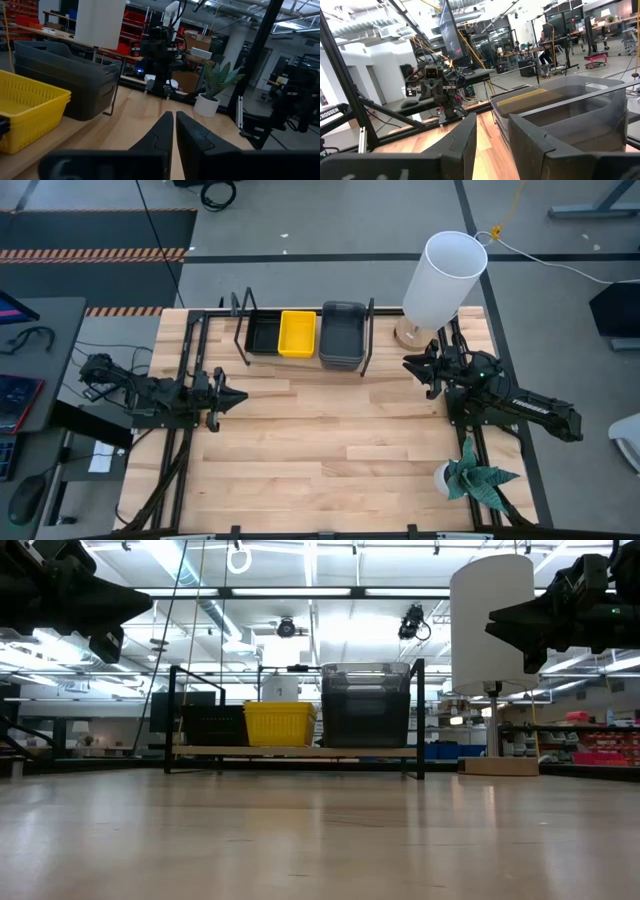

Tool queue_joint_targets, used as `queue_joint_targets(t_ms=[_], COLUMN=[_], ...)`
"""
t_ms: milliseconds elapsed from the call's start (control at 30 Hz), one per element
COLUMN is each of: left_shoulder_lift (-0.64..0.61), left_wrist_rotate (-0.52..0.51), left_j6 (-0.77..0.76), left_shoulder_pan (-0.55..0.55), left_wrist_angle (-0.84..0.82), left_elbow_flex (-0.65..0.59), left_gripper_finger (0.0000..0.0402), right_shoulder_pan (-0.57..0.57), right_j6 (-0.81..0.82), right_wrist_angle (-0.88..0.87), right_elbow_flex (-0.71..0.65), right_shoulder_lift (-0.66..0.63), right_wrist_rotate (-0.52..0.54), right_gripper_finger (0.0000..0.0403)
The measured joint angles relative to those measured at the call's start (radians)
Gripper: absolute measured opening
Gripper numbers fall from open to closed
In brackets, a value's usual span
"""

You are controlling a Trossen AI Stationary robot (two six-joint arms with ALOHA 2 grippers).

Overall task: Stack baskets on shelf by color
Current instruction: Return to Home Position

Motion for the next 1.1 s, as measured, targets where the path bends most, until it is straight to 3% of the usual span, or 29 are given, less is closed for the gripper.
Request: queue_joint_targets(t_ms=[1100], left_shoulder_lift=[0.000], left_wrist_rotate=[0.000], left_j6=[0.000], left_shoulder_pan=[0.000], left_wrist_angle=[0.000], left_elbow_flex=[0.000], left_gripper_finger=[0.0027], right_shoulder_pan=[0.000], right_j6=[0.000], right_wrist_angle=[0.000], right_elbow_flex=[0.000], right_shoulder_lift=[0.000], right_wrist_rotate=[0.000], right_gripper_finger=[0.0116])
